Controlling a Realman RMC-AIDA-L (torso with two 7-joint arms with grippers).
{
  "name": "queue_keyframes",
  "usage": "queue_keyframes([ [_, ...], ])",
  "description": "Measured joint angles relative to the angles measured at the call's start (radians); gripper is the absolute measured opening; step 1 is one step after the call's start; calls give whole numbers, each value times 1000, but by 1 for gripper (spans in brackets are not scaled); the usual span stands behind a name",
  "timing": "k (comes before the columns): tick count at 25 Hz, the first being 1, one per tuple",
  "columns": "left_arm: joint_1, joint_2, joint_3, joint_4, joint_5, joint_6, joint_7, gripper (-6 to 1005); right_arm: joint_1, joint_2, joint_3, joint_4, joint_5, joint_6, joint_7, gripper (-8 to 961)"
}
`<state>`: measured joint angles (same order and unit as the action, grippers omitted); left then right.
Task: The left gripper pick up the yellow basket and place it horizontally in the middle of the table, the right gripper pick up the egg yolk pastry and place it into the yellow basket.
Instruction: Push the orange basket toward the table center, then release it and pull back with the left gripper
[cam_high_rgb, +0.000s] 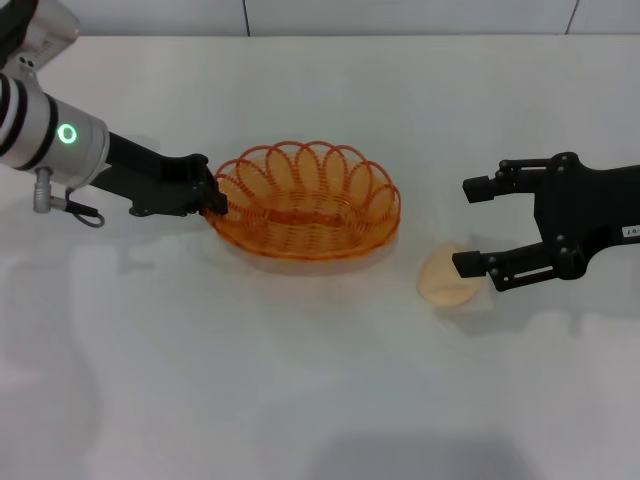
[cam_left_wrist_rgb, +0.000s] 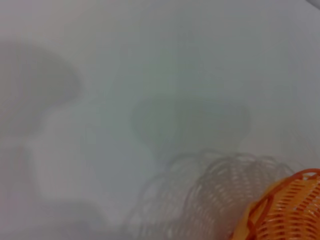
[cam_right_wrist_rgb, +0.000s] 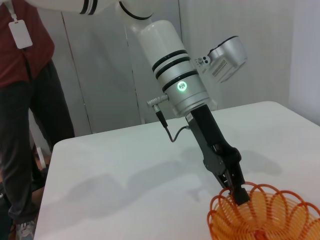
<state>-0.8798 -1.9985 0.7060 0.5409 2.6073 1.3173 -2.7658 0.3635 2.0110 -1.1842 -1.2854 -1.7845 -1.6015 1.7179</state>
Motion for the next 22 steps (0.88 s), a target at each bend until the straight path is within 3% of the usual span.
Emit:
queue_keyframes([
  [19,18,-3,-3,-16,-84,9,26,188,-2,-1,1,0,0,-2,0,857],
  [22,24,2,-2,-16,-113,18,46,302,-3,-1,2,0,1,-2,0,857],
])
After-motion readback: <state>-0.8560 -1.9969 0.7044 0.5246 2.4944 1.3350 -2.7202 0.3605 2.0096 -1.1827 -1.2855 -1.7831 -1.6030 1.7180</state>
